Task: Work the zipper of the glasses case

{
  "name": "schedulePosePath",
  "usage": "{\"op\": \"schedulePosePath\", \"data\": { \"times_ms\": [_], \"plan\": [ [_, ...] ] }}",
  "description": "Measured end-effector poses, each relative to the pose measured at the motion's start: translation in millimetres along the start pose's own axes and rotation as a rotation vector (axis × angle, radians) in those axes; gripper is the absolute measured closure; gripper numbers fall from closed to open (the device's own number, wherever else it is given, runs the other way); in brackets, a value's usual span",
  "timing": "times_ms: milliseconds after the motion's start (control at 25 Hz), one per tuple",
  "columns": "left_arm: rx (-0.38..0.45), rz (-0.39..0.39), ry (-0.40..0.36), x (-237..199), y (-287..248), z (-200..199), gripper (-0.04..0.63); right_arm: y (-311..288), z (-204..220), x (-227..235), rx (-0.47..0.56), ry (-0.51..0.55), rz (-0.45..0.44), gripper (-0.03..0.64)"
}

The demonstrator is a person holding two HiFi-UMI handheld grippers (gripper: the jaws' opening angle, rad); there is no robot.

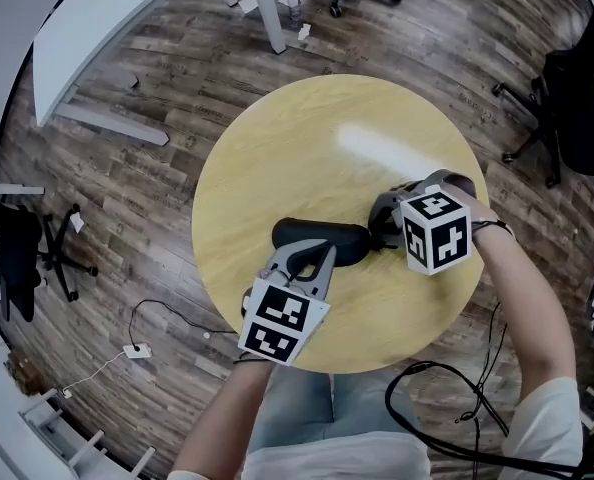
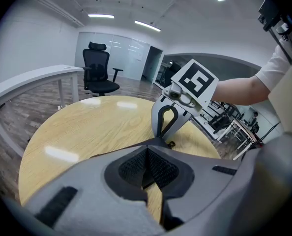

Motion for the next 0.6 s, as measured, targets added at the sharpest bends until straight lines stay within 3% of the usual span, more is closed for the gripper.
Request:
{"op": "schedulePosePath", "data": {
  "times_ms": [240,400,600],
  "plan": [
    [-0.03,-0.042,-0.072,4,-1,-2,0.592,3,-5,-14,-0.065,-0.043,-0.006,0.615],
    [-0.029,-0.049,-0.076,4,-3,-2,0.592,-3,-9,-32,-0.073,-0.11,0.024,0.615],
    [-0.012,-0.046,-0.081,2,0,1,0.592,-25,-20,-49,0.066,-0.385,0.121,0.615]
  ]
}}
Point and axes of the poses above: the fingertips, and each gripper's own axes: y backward along the fingers, x to its right, z out of its underside, the point moved 7 cm from there along y, backward along the fingers, and after that the axes turned 3 degrees about -z, right-handed, at the moved point
